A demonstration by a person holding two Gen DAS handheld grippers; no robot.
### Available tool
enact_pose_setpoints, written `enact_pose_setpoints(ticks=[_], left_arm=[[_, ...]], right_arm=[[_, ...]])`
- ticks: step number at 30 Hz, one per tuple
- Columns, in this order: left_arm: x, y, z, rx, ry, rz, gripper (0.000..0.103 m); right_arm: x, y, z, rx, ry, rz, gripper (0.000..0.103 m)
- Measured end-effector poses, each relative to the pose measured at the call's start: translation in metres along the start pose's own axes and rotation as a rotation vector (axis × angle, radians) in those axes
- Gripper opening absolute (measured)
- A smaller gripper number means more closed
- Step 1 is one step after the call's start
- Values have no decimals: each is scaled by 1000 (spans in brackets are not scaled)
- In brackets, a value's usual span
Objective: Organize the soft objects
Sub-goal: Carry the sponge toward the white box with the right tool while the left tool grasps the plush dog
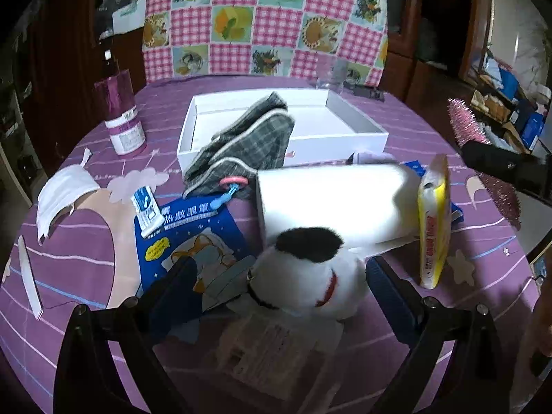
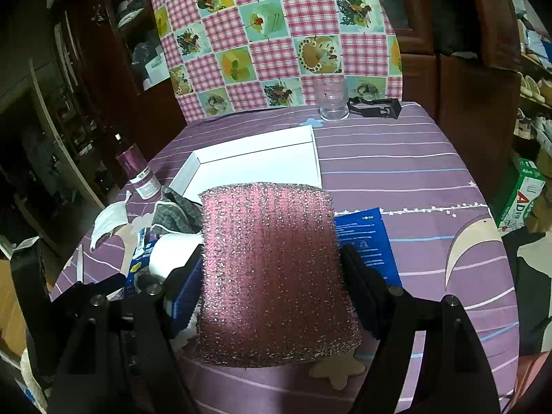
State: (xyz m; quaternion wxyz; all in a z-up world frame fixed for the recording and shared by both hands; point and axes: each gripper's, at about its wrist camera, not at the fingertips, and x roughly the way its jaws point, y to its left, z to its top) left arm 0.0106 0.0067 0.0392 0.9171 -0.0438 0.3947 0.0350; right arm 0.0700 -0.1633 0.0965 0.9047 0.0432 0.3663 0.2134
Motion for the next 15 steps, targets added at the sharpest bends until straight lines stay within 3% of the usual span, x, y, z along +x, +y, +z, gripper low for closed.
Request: enact_pose_setpoints(ticks=[2,7,10,15], left_arm=[[2,1,0,-6,18,-26,87],[3,-3,-1,10,20,-46,76],[7,-4,-2,12,42,-71,65],[9,-3,-1,1,55,-97,57]], right_arm=[[1,-1,0,5,5,-4,77],[2,-5,0,19,11,-1,77],[3,-6,0,21,14,-3,77],[6,-6,0,22,23,-7,77]])
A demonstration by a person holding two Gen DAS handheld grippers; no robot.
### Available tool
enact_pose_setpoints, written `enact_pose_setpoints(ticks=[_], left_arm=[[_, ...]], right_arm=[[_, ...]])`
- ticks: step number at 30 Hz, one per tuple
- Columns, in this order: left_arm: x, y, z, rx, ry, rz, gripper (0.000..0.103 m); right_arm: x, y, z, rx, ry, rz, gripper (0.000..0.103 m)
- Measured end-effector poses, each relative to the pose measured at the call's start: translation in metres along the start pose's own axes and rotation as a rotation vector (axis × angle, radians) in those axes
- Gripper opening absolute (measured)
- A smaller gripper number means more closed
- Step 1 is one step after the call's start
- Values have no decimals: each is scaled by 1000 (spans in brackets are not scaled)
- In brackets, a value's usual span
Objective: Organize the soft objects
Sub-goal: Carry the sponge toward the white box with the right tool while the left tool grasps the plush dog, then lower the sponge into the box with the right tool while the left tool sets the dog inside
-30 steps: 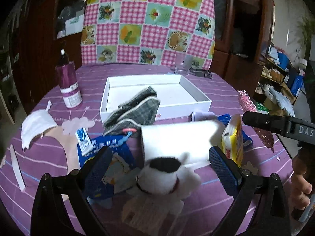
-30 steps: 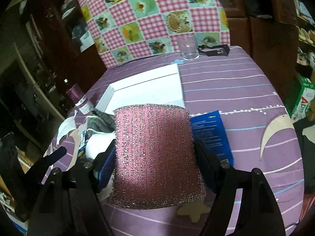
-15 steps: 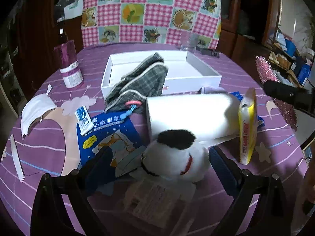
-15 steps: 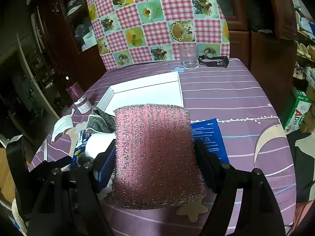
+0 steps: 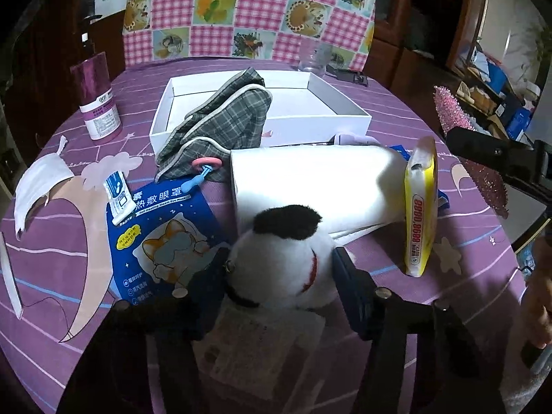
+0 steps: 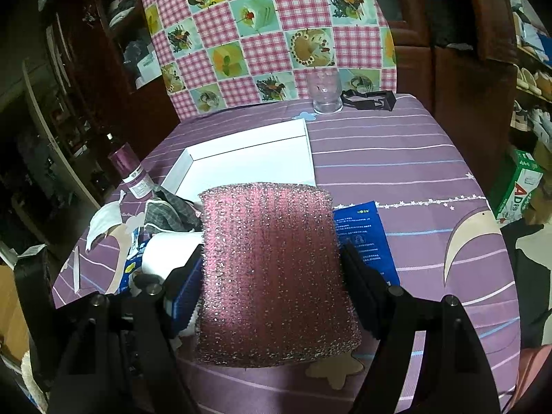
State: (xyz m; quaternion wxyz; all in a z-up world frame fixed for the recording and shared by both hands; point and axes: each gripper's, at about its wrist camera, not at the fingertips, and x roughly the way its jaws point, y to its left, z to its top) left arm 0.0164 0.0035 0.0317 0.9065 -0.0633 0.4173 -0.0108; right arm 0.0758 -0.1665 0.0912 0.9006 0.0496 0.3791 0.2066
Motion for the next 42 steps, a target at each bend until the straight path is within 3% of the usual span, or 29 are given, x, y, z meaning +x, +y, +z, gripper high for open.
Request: enact_pose_setpoints(ticks=[8,13,17,25,35,39,42], left_arm=[[-5,4,0,-21,-15,-10,42],[-9,6,1,-58,-21,-18,40],[-13,3,4,-75,-20,-3,39],[-71,2,24,-86,-120,29,39],[-117,1,79,-63,-198,18,39],[-102,-3,107,-59,-196,8,39],[-77,-3,127,-53,-211,-10,39]], right_arm=[[7,-4,0,14,17,-5,77],[7,-7,2,22,25,2,77],[-2,-5,6,10,25,55,77],[-36,-18,23,33,4,45,77],[-83,-21,92,34,-60,-5,77],[-70,-10,127,49,-75,40,77],[-37,-5,151,81,-60,75,77]])
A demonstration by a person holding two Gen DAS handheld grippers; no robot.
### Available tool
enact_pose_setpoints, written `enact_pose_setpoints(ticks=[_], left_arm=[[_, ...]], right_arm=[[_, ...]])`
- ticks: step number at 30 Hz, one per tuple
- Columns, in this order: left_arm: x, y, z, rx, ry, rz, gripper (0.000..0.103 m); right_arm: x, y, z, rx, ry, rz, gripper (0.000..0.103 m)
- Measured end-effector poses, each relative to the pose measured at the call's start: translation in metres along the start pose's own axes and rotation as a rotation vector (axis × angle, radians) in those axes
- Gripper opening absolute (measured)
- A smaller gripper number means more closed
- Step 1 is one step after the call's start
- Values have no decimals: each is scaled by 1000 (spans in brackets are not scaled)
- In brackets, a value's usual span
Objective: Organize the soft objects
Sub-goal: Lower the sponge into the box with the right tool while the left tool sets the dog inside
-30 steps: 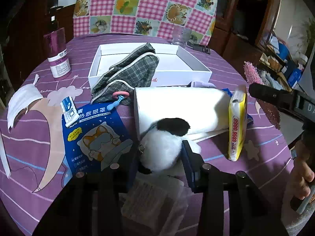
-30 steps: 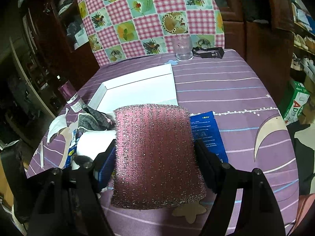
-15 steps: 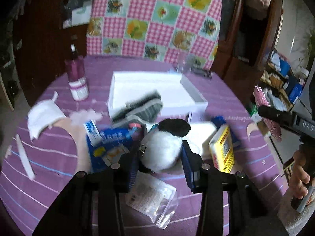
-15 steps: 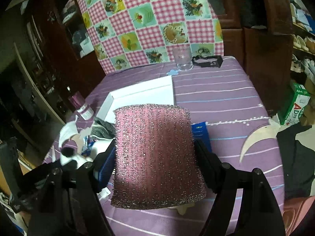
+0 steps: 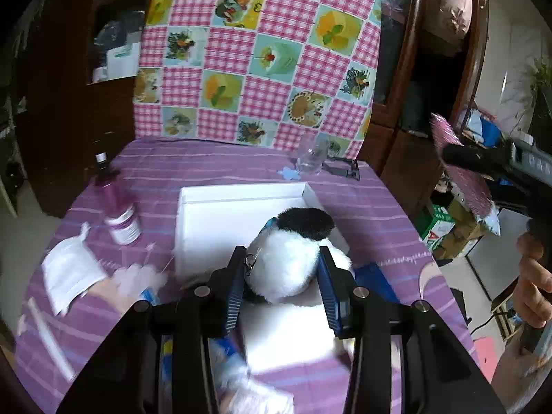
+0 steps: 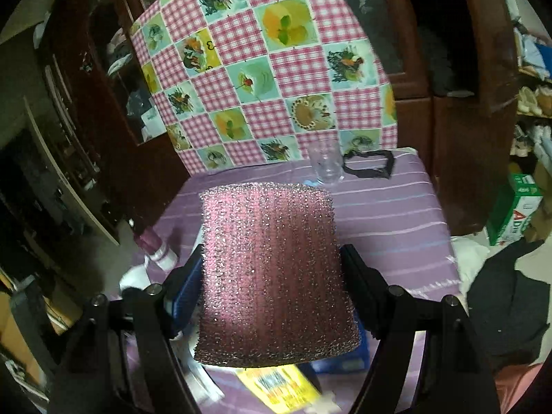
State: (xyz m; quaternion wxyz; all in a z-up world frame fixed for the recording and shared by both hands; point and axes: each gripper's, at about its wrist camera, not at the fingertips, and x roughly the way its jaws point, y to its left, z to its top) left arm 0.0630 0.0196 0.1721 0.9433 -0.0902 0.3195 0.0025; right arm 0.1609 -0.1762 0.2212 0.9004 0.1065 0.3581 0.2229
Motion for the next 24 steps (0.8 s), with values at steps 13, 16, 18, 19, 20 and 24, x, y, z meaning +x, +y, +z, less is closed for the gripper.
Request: enact_pose_setpoints(ticks=[13,16,18,19,20,24], left_arm=[[142,53,28,-215,3,49,39],[158,77,22,-294,79,20,39],[169,84,19,-302,162,10,39],[172,87,17,-307,188,5,39],[175,88,15,-302,222,1,39],[189,90,8,-282,336,58,39]], right_arm=[[153,-30,2,112,89,75,77],[172,-32,-10,102,132,82,77],[188,-32,-15,96,217,24,77],[195,-30,-19,89,252,5,77],[199,-28,-22,74,270,0,77],[223,-21,-34,6,370,-93,77]])
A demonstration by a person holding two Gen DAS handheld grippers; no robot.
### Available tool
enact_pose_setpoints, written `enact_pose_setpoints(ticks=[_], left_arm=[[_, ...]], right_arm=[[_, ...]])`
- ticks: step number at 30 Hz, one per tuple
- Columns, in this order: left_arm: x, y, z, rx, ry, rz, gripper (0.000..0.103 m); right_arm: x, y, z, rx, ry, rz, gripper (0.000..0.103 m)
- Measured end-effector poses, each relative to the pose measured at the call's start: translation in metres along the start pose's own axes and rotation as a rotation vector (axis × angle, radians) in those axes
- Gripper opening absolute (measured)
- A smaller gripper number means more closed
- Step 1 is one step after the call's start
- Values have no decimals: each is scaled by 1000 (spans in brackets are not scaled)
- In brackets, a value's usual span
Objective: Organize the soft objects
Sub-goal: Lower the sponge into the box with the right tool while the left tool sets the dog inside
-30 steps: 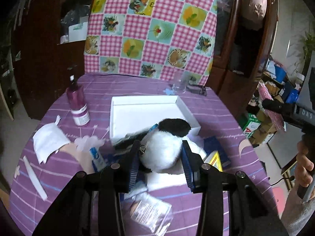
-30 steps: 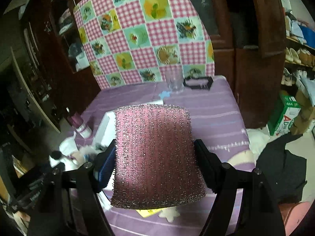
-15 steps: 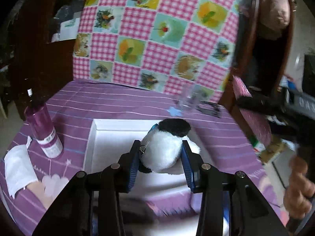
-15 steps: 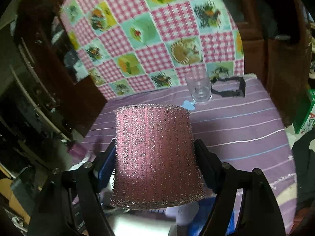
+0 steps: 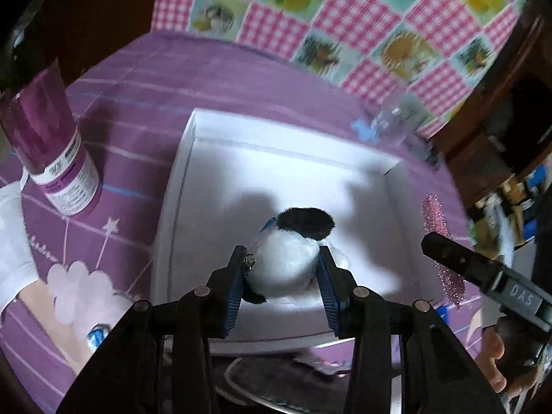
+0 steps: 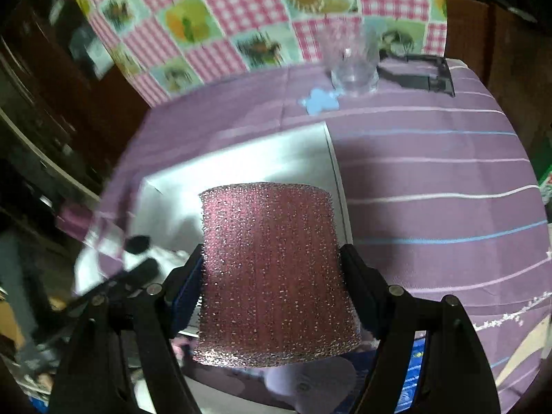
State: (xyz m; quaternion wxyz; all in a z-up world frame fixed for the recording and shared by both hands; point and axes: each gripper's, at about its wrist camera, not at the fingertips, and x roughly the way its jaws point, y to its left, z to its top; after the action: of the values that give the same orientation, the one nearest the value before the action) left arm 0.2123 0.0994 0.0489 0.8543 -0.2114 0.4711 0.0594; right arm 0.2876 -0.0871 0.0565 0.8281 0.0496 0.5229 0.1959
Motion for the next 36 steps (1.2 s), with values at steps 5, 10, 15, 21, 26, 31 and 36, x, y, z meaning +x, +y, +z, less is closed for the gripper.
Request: enact_pose_setpoints(ticks=[5,10,15,21,26,31,36], left_arm=[[9,5,-3,-12,59,20,40],[0,-4,-6,33,60,64,50],[-16,-12,-1,94,-21,69,75],[-26,-8,2,81,-50,63,76],[-26,-4,1,74,-57,81,67],[-24,-11,-2,108,-58,87,59],[-22,-16,-5,138,-52,107,58]], right_arm=[[20,5,1,-28,14,-46,77],[18,1,4,25,19,26,84],[10,-9,6,103,26,123,91],[-8,-6,4,71,-30,71,90],[-11,10,2,2,-45,75,57],[9,26,-5,-55,43,183,46],[33,16,-8,-16,144,44,43]])
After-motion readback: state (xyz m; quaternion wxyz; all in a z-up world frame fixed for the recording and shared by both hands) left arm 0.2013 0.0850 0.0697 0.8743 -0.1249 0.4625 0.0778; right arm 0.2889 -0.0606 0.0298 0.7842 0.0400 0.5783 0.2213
